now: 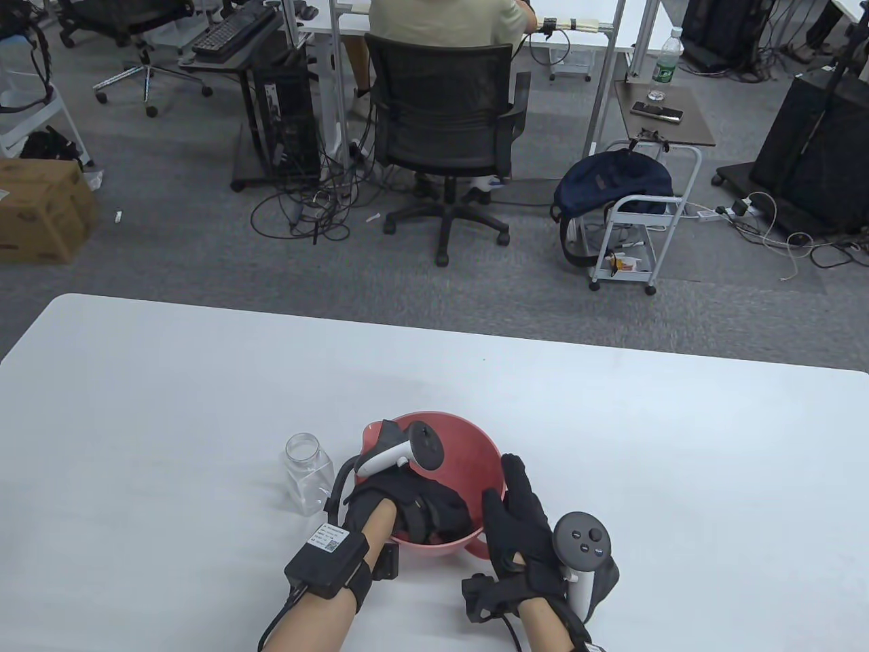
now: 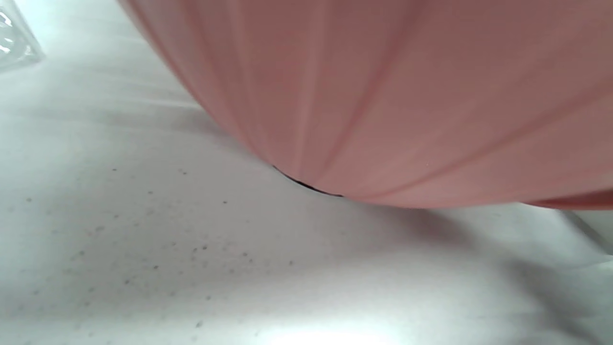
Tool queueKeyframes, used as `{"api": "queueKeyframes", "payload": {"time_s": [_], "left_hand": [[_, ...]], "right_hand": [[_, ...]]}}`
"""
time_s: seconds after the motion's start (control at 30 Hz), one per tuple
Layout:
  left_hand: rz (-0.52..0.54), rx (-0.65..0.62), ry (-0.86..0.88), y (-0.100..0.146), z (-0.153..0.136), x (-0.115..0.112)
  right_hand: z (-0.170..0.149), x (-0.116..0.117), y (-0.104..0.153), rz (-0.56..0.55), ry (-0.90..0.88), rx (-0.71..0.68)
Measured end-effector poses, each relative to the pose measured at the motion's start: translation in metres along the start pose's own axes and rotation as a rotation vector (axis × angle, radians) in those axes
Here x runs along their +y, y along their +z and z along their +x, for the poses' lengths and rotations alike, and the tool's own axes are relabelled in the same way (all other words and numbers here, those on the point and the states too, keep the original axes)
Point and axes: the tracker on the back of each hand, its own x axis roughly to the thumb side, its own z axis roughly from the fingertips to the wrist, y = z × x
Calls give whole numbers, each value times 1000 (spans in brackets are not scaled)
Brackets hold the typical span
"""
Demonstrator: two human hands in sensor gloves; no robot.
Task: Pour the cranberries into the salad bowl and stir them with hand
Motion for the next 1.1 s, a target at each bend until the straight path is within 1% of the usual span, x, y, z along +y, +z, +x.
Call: {"api": "queueKeyframes", "payload": {"time_s": [1.1], "left_hand": [[5,-3,30,-1,-5,0]], "right_hand": [[0,-1,-1,44,-21,4]]}}
